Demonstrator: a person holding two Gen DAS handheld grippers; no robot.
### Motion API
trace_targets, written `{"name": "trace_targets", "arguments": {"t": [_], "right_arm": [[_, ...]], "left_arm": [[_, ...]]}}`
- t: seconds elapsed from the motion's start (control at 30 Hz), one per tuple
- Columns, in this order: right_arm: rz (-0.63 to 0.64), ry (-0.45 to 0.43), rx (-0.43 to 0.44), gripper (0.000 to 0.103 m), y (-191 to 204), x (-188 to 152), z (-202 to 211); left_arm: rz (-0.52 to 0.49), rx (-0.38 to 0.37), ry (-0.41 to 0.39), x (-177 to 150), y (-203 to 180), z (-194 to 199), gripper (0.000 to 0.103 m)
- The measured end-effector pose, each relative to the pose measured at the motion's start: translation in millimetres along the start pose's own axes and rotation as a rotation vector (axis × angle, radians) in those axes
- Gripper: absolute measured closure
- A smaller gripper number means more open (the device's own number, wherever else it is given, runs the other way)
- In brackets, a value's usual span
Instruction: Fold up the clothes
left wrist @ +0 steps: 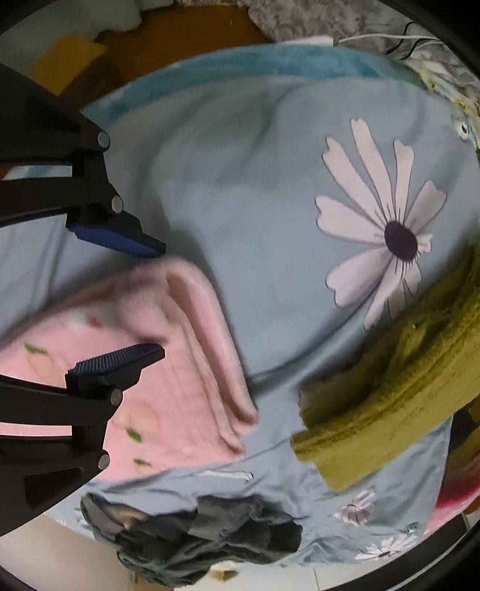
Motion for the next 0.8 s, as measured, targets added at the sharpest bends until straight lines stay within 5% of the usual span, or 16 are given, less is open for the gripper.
{"name": "trace_targets", "arguments": {"t": [0.03,0.13,0.3,0.43,0.63,0.73,0.8], "right_arm": [[0.001,-0.004,0.001,0.098,2.0,1.0,0.7],[-0.005,-0.015,0.000,0.098,7.3,3.1,1.3],[0.002,-0.030,0.059,0.096,23.5,1.5,11.2],[-0.003,-0.066,0.075,0.074,17.7,-10.4,24.2],[-0.138,-0.179,0.060,0.072,-21.3,5.6,48.1],[-0.224,-0.242,0.070,0.071,-50.9,29.0,54.0],[-0.249,-0.267,0.090,0.071,-62.3,48.1,52.8]], "left_arm": [[0.002,-0.002,0.008,-0.3,-3.2,-0.9,0.087],[-0.024,0.015,-0.014,6.8,-18.8,9.4,0.089],[-0.097,-0.058,-0.128,51.4,-34.9,69.9,0.090],[-0.059,-0.011,-0.104,75.1,-4.9,58.4,0.090],[0.052,0.006,-0.025,47.5,9.0,43.3,0.076],[0.121,0.000,-0.027,39.6,12.9,61.0,0.060],[0.141,0.007,-0.052,36.6,14.8,79.2,0.059]]}}
Point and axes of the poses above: each gripper's, at about its wrist camera, not at the fingertips, and z roughly against the way its jaws point, y to its left, x to its top, the point moved 6 cm from there along -z, roughly the way its jaws point, and after that the axes turned 4 degrees about -y, right-handed, at the moved point
